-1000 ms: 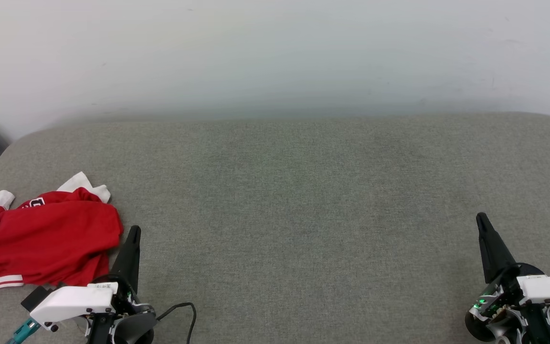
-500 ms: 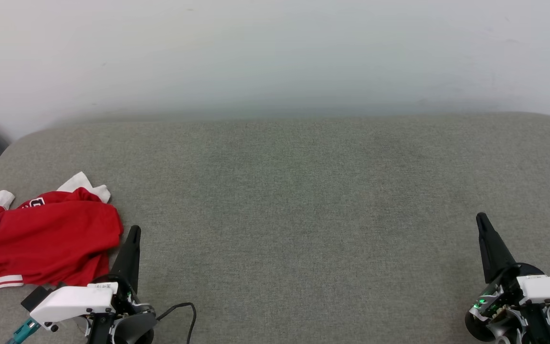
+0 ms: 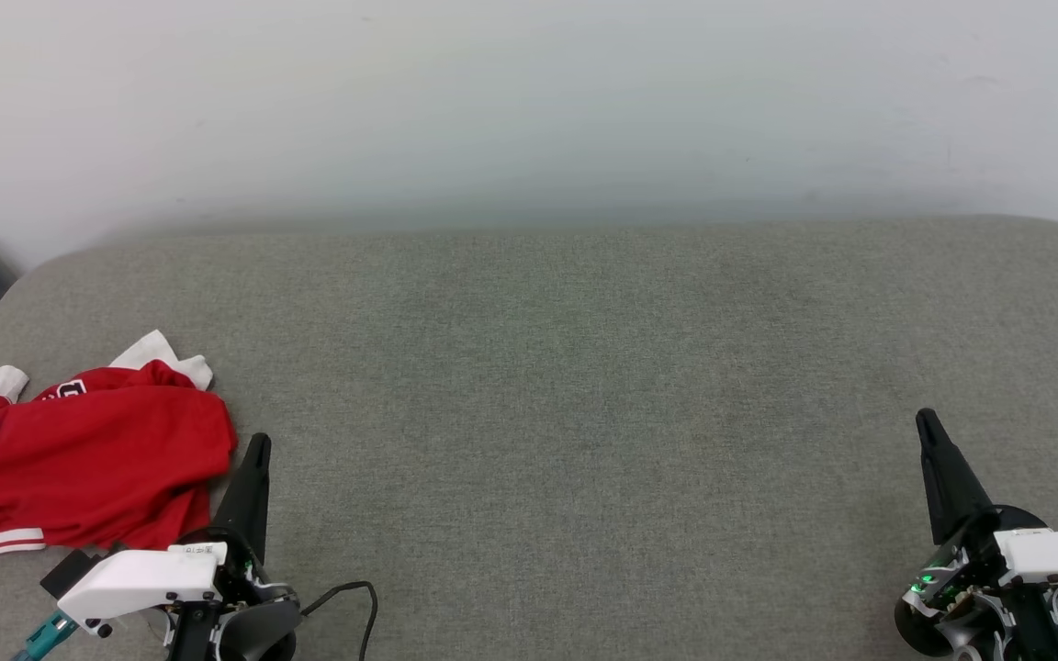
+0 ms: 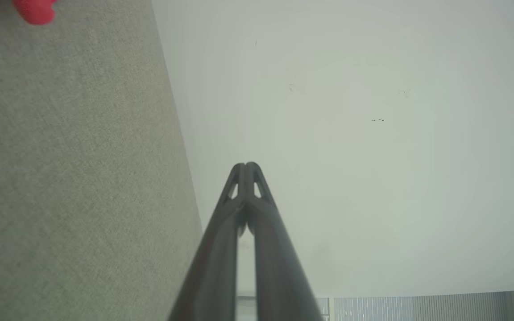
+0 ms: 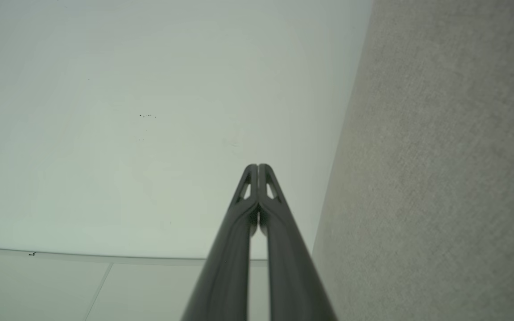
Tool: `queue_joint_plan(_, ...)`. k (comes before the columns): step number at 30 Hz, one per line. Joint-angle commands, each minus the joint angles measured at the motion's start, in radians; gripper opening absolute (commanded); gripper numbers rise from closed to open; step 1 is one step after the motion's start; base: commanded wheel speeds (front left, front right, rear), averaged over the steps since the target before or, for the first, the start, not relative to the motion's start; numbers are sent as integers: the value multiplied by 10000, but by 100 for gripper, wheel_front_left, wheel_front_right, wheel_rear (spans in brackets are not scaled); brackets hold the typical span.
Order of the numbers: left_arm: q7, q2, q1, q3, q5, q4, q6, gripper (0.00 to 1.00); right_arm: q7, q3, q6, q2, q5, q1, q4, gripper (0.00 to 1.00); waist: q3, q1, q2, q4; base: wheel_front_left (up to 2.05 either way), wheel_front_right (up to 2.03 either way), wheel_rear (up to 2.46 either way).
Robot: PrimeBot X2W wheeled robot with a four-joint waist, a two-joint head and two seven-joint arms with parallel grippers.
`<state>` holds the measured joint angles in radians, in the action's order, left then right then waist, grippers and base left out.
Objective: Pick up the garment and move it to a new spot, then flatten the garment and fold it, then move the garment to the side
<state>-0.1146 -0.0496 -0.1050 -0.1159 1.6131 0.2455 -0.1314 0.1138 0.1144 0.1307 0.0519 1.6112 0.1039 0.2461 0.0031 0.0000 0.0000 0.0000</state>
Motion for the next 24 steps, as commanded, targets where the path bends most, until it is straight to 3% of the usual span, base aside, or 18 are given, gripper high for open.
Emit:
queue_joint_plan(1,-14,14,-81,-8,-4,-3,-31,0,1,-2,0,-38,38,111,3,0,0,0,0,0,0,0,0)
queue_joint_plan(5,-14,14,-81,-7,-4,-3,-31,0,1,-2,0,-38,38,111,3,0,0,0,0,0,0,0,0)
queue_joint_plan(6,0,0,0,2,0,-1,0,100,-1,0,0,0,-3,0,-1,100,0,0,0,0,0,0,0)
queue_joint_plan(17,387,13,88,568,41,-10,6,100,-435,-287,0,-5,-216,-183,-45,100,-1,0,0,24,0,0,0)
queue_joint_plan(24,753,-67,68,1006,-337,-243,6,100,-769,-442,0,17,-1171,-179,-295,100,-16,0,0,39,0,0,0)
